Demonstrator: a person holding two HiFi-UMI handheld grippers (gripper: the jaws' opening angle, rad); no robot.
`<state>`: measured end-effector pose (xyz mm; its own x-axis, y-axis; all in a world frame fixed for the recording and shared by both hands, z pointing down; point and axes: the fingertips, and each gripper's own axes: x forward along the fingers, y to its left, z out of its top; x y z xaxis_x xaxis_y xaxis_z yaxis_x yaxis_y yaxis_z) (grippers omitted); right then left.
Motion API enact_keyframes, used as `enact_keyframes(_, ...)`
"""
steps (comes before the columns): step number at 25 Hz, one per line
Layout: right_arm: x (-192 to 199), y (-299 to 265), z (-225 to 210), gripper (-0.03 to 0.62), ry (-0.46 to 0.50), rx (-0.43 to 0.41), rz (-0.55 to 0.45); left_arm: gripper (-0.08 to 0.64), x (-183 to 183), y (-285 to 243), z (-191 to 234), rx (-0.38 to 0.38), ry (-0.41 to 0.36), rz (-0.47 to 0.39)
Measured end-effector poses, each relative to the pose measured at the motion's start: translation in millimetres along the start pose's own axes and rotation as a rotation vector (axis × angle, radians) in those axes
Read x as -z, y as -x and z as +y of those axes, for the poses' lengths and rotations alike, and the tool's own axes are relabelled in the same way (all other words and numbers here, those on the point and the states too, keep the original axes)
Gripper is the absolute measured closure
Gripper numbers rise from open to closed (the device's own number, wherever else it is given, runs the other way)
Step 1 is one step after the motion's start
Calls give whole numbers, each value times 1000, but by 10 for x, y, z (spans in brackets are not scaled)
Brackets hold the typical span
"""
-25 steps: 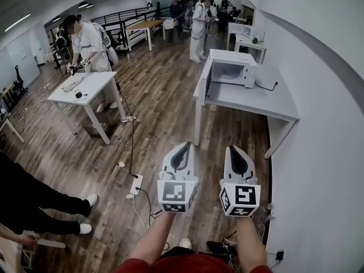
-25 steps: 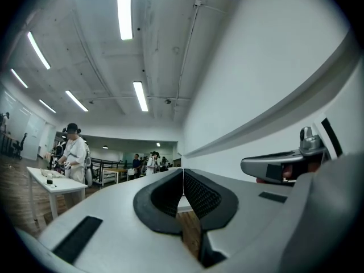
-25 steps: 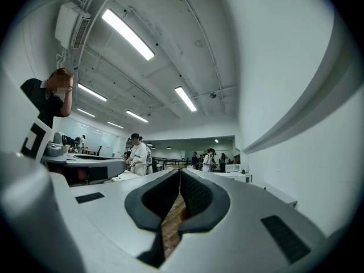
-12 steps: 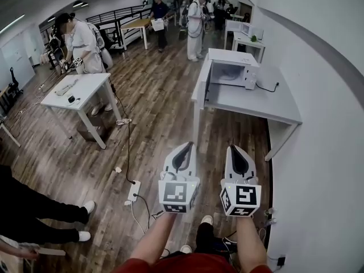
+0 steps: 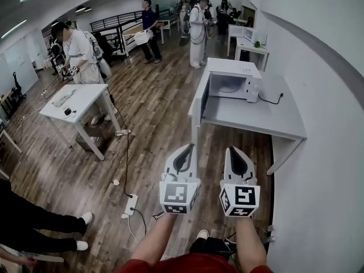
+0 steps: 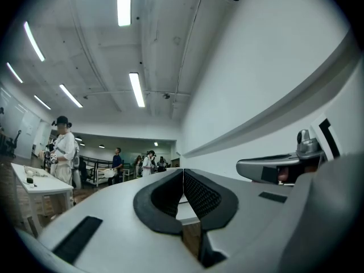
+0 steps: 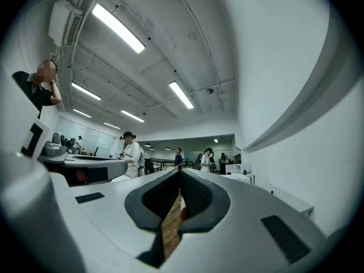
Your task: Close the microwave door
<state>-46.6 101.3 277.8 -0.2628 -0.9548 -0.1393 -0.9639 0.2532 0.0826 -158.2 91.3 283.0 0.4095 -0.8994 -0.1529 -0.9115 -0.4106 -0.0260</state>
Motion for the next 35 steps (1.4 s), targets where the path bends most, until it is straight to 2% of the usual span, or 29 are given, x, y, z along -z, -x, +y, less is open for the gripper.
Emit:
enact_keyframes(7,128,-600,-487,565,-12,-19,-9,532,111,-783,-11,-14,-14,1)
enact_keyframes(14,246,-1043,-774,564,-20,-36,0,532,209,-1284,51,-34,-16,7)
enact_keyframes(21,464,-1608,-778,565,-4,-55,19,532,445,-1753,334,-28,-7,11)
enact_keyframes(29,731,-2464,-641,565,4,-49,47,532,740,-2329,1005,-26,17,27)
enact_keyframes(35,1036,-3038,-540,565,-6,-46,91,532,1025,-2734,1360,12,-2,56)
